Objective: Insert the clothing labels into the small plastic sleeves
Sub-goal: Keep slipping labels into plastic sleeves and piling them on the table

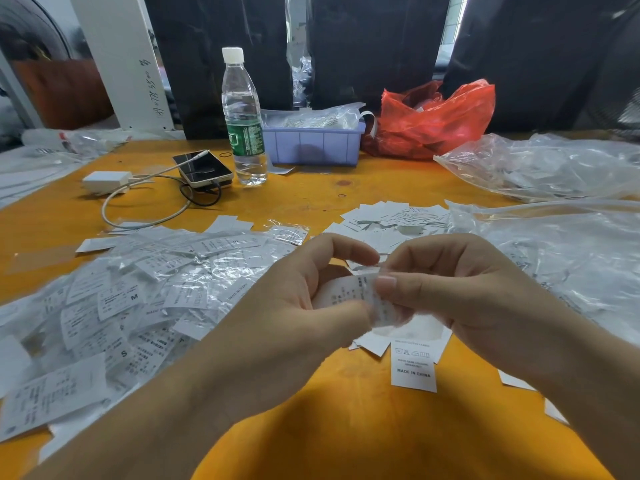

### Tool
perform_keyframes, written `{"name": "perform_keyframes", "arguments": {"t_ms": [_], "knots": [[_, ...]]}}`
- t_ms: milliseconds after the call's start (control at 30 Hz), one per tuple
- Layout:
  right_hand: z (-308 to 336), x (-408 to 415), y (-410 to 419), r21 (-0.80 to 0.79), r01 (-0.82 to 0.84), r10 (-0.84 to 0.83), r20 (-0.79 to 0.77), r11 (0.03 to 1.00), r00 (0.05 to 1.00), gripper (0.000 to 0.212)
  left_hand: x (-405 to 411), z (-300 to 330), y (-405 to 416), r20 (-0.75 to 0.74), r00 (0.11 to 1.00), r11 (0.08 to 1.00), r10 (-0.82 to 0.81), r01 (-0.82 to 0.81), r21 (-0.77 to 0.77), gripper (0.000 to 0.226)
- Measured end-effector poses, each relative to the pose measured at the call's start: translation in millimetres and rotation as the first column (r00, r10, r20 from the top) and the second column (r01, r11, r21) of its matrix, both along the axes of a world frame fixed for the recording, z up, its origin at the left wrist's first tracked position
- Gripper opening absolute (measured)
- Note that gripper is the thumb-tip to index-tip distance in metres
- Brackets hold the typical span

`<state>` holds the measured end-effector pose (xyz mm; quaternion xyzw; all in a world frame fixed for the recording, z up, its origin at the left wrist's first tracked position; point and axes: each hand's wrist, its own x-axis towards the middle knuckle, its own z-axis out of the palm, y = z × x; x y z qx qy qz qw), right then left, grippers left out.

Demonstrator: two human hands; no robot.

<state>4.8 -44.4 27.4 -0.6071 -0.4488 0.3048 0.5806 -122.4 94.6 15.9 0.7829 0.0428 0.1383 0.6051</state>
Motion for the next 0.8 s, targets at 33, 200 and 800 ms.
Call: {"name": "perform_keyframes", "arguments": {"t_ms": [33,200,800], "knots": [[0.1,0.5,-0.2,0.003,0.006,-0.006,0.001,1.000,1.000,0.013,0.5,0.6,0.6,0.004,1.000,1.000,0.016,-0.015,-0.025,0.030],[-0.2,1.3,-0.2,0.011,0.020,-0.020,0.010,1.000,1.000,0.017,2.4,2.1,3.0,0.010,0.996,0.992,0.089,-0.088,-0.089,0.012],[-1.6,-0.6,0.6,-0.004,0.045,-0.045,0.020,0.999,0.999,0.019,2.9,0.2,3.6,0.018,0.995,0.994,0.102,-0.101,-0.039,0.013]]}}
